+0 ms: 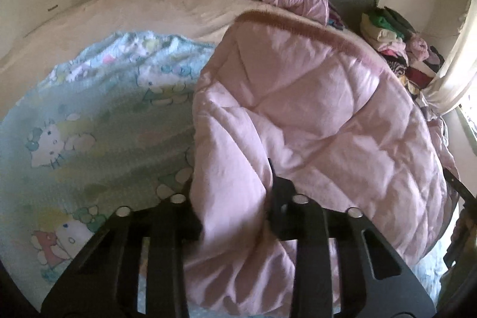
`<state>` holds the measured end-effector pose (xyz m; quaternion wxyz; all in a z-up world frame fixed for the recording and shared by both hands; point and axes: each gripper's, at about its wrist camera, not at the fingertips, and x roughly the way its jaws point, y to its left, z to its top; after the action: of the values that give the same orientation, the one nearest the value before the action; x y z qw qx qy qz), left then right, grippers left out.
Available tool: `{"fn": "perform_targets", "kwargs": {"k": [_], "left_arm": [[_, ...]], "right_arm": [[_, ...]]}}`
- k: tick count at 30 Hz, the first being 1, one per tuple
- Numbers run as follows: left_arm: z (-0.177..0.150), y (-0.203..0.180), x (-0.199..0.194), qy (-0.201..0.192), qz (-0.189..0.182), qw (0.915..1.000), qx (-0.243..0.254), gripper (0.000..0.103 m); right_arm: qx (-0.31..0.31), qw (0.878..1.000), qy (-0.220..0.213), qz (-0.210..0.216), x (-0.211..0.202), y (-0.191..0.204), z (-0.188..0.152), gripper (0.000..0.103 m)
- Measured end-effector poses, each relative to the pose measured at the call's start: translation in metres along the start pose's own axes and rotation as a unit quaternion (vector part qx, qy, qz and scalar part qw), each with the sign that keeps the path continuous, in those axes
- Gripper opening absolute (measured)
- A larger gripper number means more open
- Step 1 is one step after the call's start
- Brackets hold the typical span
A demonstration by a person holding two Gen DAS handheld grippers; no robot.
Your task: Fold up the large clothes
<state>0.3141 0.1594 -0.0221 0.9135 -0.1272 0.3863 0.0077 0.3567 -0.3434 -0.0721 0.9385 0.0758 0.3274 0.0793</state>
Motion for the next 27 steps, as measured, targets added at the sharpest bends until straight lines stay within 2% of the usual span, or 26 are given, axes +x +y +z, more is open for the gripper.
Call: {"fn": "perform_targets", "kwargs": {"k": [7,12,16,21,27], "left_arm": [[0.021,-0.017,-0.024,-0.068,0.015,0.9974,0.018,0.016],[0.037,-0.026,-0.017,-0.093,0.024,0.9952,0.02,0.016],[0.038,-0.026,-0.004,-0.096,0.034,0.9945,0.023,0.016],[0.037,-0.015,0.019,-0.082,0.044,0.9955,0.018,0.016],[0.034,-0.009,0.041,-0.063,0.055,0.9963,0.02,0.017]], "right_arm": [[0.027,0.997,-0.075,0.012,-0.031,-0.001,0.025,0.019],[0.048,0.995,-0.084,0.006,-0.018,-0.005,0.042,0.018],[0.053,0.996,-0.078,-0.006,0.001,-0.006,0.047,0.018],[0.051,0.997,-0.063,-0.021,0.024,-0.006,0.044,0.018],[0.054,0.998,-0.026,-0.036,0.054,-0.01,0.037,0.019]]}}
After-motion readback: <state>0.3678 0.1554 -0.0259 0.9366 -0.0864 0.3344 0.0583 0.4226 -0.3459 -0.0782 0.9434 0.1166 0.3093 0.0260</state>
